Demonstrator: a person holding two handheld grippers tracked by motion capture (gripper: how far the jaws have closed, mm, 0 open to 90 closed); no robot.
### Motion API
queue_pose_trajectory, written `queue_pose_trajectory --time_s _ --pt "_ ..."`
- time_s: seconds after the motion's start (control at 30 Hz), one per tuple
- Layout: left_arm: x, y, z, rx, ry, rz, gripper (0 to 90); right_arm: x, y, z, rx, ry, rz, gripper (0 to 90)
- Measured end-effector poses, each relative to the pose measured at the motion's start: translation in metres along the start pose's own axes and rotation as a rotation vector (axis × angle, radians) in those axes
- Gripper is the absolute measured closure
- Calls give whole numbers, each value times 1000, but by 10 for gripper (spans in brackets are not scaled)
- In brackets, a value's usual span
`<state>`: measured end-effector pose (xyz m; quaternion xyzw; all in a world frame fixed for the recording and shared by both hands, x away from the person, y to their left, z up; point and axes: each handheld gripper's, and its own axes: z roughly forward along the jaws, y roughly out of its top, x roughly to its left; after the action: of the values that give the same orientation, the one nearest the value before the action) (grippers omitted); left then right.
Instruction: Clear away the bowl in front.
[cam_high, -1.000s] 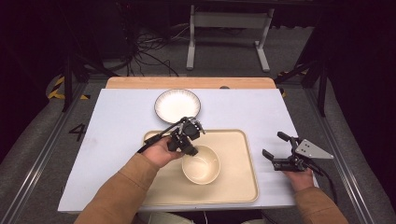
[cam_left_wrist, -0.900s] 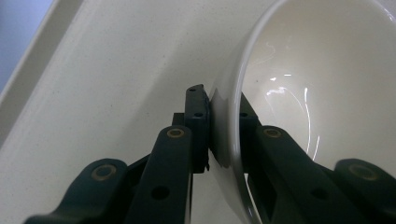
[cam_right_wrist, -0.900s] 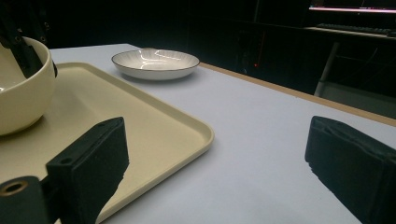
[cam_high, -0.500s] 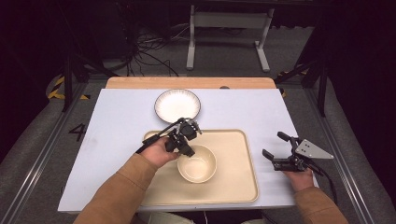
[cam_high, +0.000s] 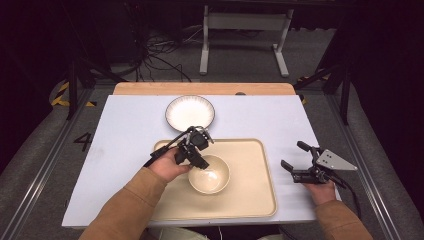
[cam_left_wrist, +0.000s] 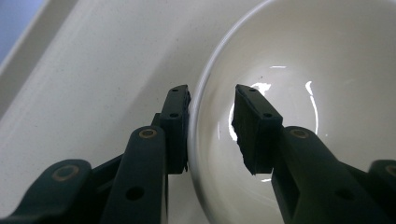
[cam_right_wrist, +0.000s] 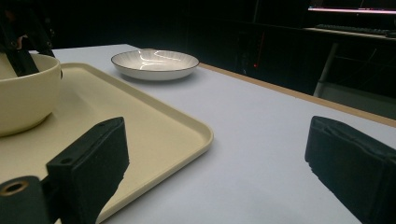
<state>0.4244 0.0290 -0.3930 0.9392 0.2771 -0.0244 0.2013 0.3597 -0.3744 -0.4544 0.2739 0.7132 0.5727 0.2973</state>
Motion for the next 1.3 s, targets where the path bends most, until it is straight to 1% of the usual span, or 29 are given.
queue_pose_trajectory --time_s 0.03,0.07,0.1,0.2,0.27,0.3,0.33,0.37,0.4,0.43,0.47,0.5,0.53,0.57,0.6,0.67,0.7,0.8,0.83,0.87,0.9,0.93,0.97,1.0,1.07,1.1,1.13,1.23,1.3 --pt "1 -2 -6 -38 -12 -2 628 0 0 0 2 1 2 63" --pt "2 -3 -8 -52 -21 -3 611 0 0 0 2 1 3 63" --pt "2 -3 -8 -52 -21 -3 599 0 0 0 2 0 3 63" --pt "4 -9 -17 -113 -36 -19 592 0 0 0 2 0 3 63" --pt "5 -15 -25 -168 -57 -48 583 0 0 0 2 0 2 63" --pt "6 -18 -27 -188 -58 -44 583 0 0 0 3 0 2 63" --pt "6 -22 -31 -211 -58 -48 582 0 0 0 4 0 3 63" --pt "6 -27 -35 -253 -56 -52 578 0 0 0 4 0 3 63" --pt "6 -32 -39 -281 -53 -50 562 0 0 0 3 -1 2 63" --pt "6 -32 -39 -281 -53 -50 547 0 0 0 3 -1 2 63" --pt "7 -38 -43 -316 -47 -50 547 0 0 0 3 -1 2 63" --pt "7 -42 -46 -337 -39 -49 533 0 0 0 4 -1 3 63" --pt "8 -50 -51 -385 -38 -50 519 0 0 0 4 -1 3 63" --pt "8 -50 -51 -385 -38 -50 516 0 0 0 4 -1 3 63" --pt "9 -55 -54 -414 -34 -46 516 0 0 0 4 -1 3 63" --pt "9 -62 -57 -453 -22 -47 483 0 0 0 5 -1 3 63" --pt "10 -68 -60 -489 -7 -31 466 0 0 0 5 -1 3 63" --pt "8 -77 -64 -544 42 -8 421 0 0 0 6 -3 3 63" --pt "8 -77 -64 -544 42 -8 418 0 0 0 6 -3 3 63" --pt "7 -81 -65 -563 51 -5 418 0 0 0 6 -3 3 63" --pt "6 -88 -65 -615 53 -2 418 0 0 0 6 -3 3 63" --pt "7 -91 -65 -638 53 -2 414 0 0 0 6 -3 3 64" --pt "7 -91 -65 -638 53 -2 405 0 0 0 6 -3 3 64" --pt "7 -96 -65 -665 56 -5 405 0 0 0 5 -1 3 63" --pt "9 -105 -65 -713 70 -9 373 0 0 0 5 -1 3 63" --pt "9 -109 -65 -730 70 -23 357 0 0 0 5 -1 3 63" --pt "11 -112 -65 -743 75 -26 344 0 0 0 5 -1 3 63" --pt "14 -122 -63 -767 71 -38 300 0 0 0 6 -3 2 64" --pt "15 -128 -62 -782 93 -37 249 0 0 0 5 -2 3 63"
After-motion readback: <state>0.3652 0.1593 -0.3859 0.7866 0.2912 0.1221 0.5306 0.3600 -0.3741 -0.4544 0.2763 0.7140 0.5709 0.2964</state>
